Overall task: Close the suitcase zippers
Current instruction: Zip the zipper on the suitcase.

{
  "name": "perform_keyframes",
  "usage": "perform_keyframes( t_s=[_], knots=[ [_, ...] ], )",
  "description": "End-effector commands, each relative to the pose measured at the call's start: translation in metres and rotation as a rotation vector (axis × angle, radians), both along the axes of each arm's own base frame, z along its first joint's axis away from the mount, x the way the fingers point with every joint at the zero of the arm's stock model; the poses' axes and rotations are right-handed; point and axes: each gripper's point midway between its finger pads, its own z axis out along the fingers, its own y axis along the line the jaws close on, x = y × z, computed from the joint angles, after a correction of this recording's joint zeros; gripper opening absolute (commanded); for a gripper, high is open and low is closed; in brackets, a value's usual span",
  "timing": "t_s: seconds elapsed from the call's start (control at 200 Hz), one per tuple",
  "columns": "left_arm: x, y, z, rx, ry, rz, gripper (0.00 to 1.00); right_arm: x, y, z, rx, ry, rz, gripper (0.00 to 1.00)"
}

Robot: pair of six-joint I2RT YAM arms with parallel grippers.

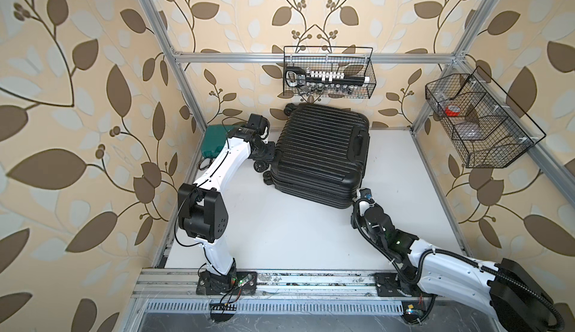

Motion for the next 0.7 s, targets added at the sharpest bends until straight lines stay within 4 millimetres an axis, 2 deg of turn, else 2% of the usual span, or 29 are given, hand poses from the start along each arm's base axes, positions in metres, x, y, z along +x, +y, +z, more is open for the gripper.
perform_keyframes(
  t_s=[0.0, 0.13, 0.21, 0.26, 0.27, 0.335, 0.415, 0.505, 0.625, 0.695],
  knots=[
    [-0.066, -0.033, -0.001, -0.152, 0.180, -0.129, 0.38, 0.011, 0.012, 0.021, 0.060, -0.027, 0.045, 0.00],
    [-0.073, -0.020, 0.021, -0.115, 0.069, -0.118, 0.49, 0.014, 0.007, 0.021, 0.080, -0.020, 0.043, 0.00],
    [-0.068, -0.017, 0.048, -0.106, -0.060, -0.134, 0.61, 0.014, 0.006, 0.019, 0.082, -0.015, 0.040, 0.00],
    [-0.064, -0.022, 0.062, -0.120, -0.149, -0.181, 0.66, 0.014, 0.005, 0.018, 0.083, -0.011, 0.037, 0.00],
    [-0.067, -0.023, 0.073, -0.129, -0.187, -0.196, 0.67, 0.014, 0.005, 0.018, 0.083, -0.011, 0.034, 0.00],
    [-0.073, -0.043, 0.095, -0.145, -0.324, -0.325, 0.69, 0.013, 0.004, 0.017, 0.086, -0.012, 0.029, 0.00],
    [-0.085, -0.076, 0.105, -0.118, -0.463, -0.524, 0.69, 0.011, 0.001, 0.014, 0.089, -0.011, 0.019, 0.00],
    [-0.105, -0.118, 0.102, -0.072, -0.567, -0.794, 0.72, 0.010, 0.001, 0.013, 0.096, -0.009, 0.023, 0.00],
    [-0.107, -0.152, 0.094, 0.033, -0.652, -0.978, 0.77, 0.008, 0.001, 0.014, 0.099, -0.010, 0.028, 0.00],
    [-0.110, -0.169, 0.082, 0.123, -0.678, -1.100, 0.81, 0.008, 0.001, 0.014, 0.102, -0.010, 0.029, 0.00]
  ],
)
